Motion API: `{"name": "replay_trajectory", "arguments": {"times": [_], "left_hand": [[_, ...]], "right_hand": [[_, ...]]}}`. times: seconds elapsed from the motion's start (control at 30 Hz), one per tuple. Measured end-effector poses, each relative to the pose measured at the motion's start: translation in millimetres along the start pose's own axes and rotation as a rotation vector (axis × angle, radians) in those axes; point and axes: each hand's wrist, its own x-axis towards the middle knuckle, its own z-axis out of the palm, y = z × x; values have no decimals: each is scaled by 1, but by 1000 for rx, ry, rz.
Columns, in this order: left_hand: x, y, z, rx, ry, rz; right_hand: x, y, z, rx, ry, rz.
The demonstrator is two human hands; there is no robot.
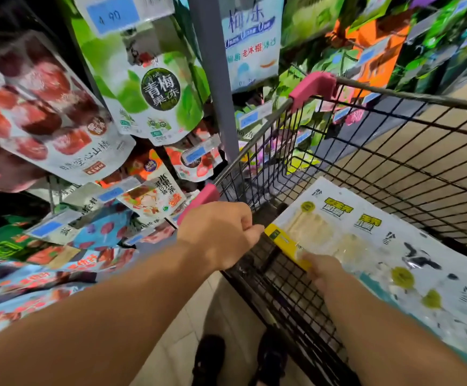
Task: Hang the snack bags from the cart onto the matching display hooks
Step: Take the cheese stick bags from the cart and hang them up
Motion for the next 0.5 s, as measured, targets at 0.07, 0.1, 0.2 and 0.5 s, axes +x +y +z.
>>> {"name": "replay_trajectory", "arguments": {"times": [0.07, 0.1, 0.2, 0.5], "left_hand": [[8, 0, -2, 0, 12, 16], [12, 0, -3, -1, 16, 26], [22, 1, -7, 3, 15, 38], [41, 3, -10, 39, -20, 29]], "right_hand": [[32, 5, 10, 31, 55, -33], [35, 1, 13, 39, 68, -49], [-12, -37, 12, 104, 79, -99], [-8, -64, -12, 167, 68, -224]]}}
